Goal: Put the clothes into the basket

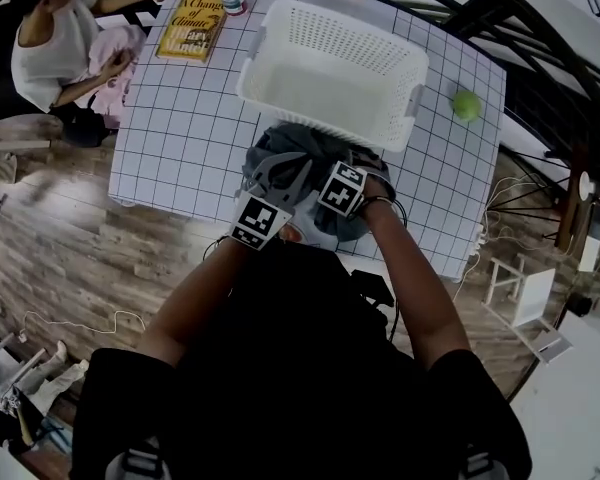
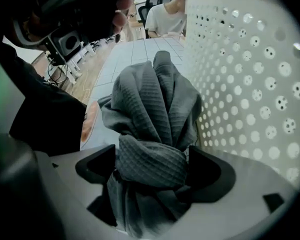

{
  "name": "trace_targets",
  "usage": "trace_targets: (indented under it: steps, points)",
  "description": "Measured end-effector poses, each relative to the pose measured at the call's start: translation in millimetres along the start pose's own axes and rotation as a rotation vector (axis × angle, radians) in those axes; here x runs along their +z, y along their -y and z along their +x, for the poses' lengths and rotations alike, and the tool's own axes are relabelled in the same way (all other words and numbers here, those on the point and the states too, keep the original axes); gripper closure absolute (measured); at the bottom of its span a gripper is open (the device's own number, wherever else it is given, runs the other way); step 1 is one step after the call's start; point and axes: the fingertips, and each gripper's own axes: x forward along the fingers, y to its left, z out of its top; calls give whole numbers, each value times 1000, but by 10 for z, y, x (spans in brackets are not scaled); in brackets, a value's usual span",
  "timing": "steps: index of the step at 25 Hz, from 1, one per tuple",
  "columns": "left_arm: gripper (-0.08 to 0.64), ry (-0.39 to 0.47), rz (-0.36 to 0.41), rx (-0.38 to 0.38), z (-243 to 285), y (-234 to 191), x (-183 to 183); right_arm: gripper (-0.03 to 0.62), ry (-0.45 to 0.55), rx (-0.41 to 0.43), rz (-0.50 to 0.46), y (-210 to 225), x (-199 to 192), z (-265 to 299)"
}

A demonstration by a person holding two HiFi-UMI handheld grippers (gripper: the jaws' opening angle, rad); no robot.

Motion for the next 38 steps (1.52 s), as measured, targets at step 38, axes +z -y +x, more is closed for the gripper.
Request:
trace_targets:
  steps: [38]
  points:
    - [557,16,-17,39,-376,-291,114,285,-83,11,-45,-18,9,-27]
